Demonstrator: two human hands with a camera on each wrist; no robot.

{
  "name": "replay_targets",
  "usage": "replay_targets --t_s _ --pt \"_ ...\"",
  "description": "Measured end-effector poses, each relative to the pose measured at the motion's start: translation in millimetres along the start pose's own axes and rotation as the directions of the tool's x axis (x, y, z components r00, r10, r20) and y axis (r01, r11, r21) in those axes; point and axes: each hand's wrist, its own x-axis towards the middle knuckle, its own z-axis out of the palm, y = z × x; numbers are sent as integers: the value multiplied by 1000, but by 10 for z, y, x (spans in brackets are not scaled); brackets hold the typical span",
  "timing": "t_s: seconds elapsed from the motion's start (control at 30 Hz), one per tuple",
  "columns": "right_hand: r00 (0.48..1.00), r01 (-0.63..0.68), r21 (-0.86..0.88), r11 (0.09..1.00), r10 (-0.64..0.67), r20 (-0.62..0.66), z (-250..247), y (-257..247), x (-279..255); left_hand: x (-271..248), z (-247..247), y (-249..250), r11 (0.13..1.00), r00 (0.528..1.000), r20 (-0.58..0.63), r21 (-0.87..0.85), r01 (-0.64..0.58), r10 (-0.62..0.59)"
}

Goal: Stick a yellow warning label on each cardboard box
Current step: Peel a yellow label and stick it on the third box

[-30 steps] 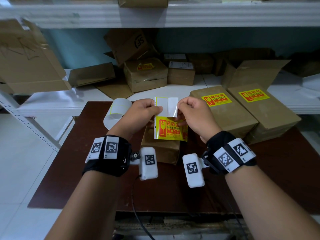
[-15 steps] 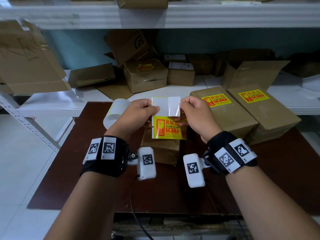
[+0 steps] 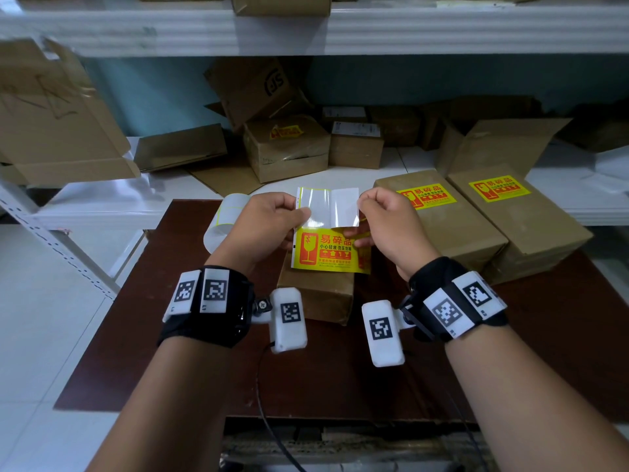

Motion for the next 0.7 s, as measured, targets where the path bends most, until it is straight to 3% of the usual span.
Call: replay_targets --t_s 0.7 --pt "1000 -6 21 1000 7 -25 -9 8 14 30 -52 -24 1000 999 -50 18 -15 16"
